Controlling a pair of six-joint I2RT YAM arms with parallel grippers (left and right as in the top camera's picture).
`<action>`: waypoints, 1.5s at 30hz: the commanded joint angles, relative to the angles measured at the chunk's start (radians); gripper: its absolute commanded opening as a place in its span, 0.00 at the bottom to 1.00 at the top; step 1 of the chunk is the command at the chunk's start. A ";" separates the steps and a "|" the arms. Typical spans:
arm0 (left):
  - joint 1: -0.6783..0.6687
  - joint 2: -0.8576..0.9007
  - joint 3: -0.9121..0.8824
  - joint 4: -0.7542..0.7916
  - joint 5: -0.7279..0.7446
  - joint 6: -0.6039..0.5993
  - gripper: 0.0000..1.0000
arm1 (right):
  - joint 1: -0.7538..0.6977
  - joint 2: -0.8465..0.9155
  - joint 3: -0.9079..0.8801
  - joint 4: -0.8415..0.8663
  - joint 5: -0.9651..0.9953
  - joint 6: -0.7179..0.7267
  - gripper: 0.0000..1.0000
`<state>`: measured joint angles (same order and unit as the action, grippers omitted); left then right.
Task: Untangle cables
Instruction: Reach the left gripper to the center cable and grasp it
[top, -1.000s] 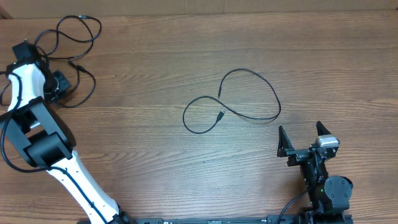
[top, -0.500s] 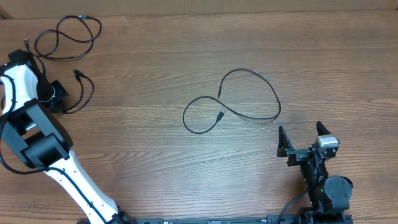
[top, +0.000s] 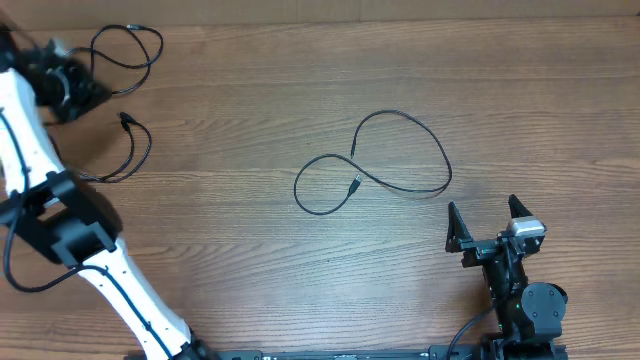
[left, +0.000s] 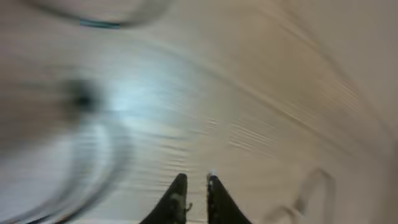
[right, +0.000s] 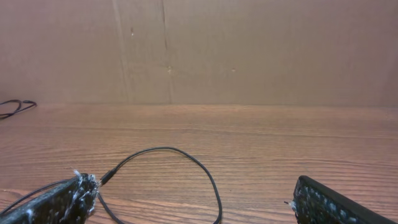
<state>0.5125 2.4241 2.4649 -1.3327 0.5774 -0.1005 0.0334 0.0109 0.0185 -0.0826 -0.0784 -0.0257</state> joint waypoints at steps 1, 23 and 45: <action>-0.163 -0.006 0.024 -0.057 0.240 0.125 0.21 | 0.005 -0.007 -0.010 0.003 -0.002 -0.002 1.00; -0.991 0.007 -0.056 -0.034 -0.299 0.424 0.82 | 0.005 -0.007 -0.010 0.003 -0.002 -0.002 1.00; -1.142 0.009 -0.279 0.038 -0.231 0.468 0.36 | 0.005 -0.007 -0.010 0.003 -0.002 -0.002 1.00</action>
<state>-0.6231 2.4268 2.1990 -1.2938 0.2882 0.3481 0.0334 0.0109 0.0185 -0.0826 -0.0788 -0.0265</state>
